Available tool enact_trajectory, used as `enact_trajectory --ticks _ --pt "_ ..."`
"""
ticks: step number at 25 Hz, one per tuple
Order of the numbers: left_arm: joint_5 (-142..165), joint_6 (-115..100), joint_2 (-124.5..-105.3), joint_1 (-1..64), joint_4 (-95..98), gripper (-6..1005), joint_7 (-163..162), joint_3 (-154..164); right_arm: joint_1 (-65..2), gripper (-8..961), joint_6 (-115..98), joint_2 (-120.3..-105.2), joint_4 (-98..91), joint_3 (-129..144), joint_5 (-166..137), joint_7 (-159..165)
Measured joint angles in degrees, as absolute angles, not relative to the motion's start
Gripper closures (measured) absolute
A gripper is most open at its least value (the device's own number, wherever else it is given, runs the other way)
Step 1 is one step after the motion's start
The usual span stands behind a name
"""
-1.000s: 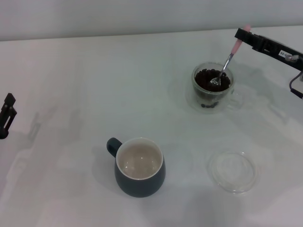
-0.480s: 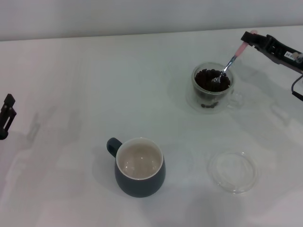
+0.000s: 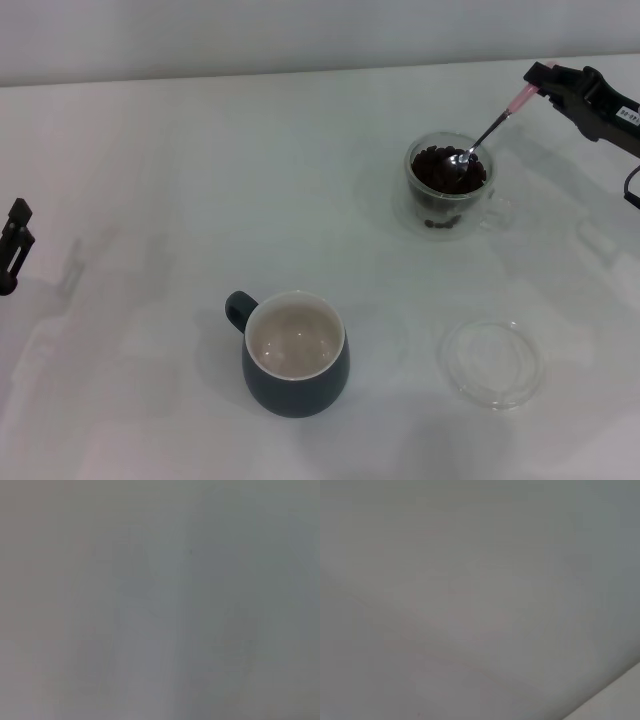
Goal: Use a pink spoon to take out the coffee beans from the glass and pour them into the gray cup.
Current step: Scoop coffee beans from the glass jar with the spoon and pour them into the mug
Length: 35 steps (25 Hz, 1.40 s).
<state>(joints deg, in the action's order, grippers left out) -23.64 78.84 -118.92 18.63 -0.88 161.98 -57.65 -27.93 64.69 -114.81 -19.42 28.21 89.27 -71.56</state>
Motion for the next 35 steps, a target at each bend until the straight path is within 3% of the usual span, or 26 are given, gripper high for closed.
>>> enact_trajectory --ticks 17,26,35 --pt "-23.37 78.84 -118.92 18.39 -0.87 372 161.98 -57.61 -27.59 778 64.78 -113.30 -17.81 28.65 89.33 -64.43" --pt "-23.18 78.84 -119.00 18.28 -0.97 373 161.98 -57.38 -27.59 776 67.96 -113.34 -17.82 29.13 88.81 -62.62" --pt "-23.03 78.96 -119.01 18.40 -0.97 373 161.98 -57.21 -27.53 774 70.15 -114.36 -17.85 31.24 88.76 -61.53"
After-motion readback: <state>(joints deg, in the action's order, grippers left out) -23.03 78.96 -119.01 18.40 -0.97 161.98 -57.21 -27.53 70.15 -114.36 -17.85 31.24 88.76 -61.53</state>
